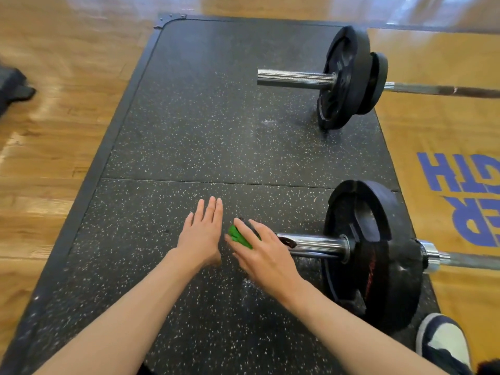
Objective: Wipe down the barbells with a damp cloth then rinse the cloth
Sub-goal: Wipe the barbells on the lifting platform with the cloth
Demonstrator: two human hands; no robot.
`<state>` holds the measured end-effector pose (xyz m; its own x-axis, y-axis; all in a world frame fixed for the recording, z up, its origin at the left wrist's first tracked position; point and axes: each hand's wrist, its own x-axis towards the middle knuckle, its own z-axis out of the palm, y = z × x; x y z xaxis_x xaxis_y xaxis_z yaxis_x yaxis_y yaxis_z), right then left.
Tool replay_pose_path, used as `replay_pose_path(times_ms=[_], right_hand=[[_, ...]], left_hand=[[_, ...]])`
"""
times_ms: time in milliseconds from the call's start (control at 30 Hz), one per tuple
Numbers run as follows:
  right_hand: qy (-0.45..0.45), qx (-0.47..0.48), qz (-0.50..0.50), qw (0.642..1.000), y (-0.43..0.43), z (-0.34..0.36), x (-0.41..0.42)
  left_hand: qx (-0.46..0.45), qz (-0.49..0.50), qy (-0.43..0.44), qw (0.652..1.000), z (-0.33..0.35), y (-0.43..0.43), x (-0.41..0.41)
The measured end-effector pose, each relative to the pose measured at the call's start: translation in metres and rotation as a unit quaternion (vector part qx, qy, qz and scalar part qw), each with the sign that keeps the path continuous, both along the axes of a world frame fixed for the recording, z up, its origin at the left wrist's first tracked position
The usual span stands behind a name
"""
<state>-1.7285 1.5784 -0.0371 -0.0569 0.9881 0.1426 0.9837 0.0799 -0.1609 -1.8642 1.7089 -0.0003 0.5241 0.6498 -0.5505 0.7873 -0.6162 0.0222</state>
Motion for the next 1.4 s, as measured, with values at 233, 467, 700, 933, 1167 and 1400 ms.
replay_pose_path(times_ms=[233, 467, 700, 933, 1167, 1400], right_hand=[[0.005, 0.027, -0.153, 0.988, -0.031, -0.013, 0.010], [0.043, 0.016, -0.333, 0.942, -0.063, -0.007, 0.053], [0.080, -0.229, -0.343, 0.908, 0.035, 0.036, 0.050], [0.049, -0.079, -0.169, 0.981, 0.000, 0.016, 0.007], [0.060, -0.039, -0.322, 0.944, -0.074, 0.000, 0.054], [0.061, -0.052, -0.424, 0.902, -0.013, 0.011, 0.045]], left_hand=[[-0.004, -0.056, -0.069, 0.996, 0.002, -0.004, 0.008], [-0.063, -0.125, -0.096, 0.986, -0.003, -0.011, 0.028], [-0.049, -0.087, -0.083, 0.991, -0.009, -0.012, 0.023], [-0.072, -0.100, -0.062, 0.990, -0.007, -0.010, 0.024], [-0.081, -0.126, -0.015, 0.989, -0.006, -0.014, 0.040], [-0.050, -0.115, -0.035, 0.992, -0.009, -0.016, 0.033]])
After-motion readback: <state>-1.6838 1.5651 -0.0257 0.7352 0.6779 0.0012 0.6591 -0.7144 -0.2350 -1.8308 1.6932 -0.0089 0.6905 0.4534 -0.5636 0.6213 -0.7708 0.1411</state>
